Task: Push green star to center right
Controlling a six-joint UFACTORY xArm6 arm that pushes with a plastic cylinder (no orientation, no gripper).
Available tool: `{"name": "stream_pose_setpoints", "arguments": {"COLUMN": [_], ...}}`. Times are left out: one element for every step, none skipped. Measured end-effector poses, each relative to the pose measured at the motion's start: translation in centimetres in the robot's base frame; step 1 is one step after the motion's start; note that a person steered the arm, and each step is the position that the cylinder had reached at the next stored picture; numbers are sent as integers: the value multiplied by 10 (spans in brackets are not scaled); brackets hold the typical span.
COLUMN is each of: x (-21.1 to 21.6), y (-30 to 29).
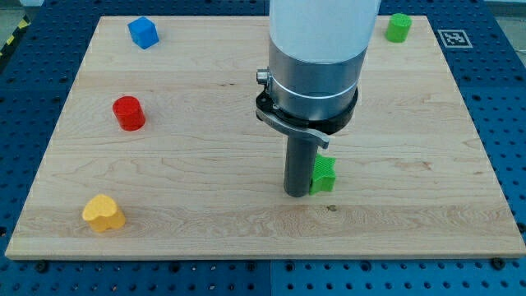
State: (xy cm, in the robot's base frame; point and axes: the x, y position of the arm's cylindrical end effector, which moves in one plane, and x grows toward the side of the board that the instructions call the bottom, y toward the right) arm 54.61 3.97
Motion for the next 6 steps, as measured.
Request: {"name": "stream_pose_setpoints", "arguments": {"x": [1,1,1,0,-21,-22], "y": [25,31,33,33,44,71]}}
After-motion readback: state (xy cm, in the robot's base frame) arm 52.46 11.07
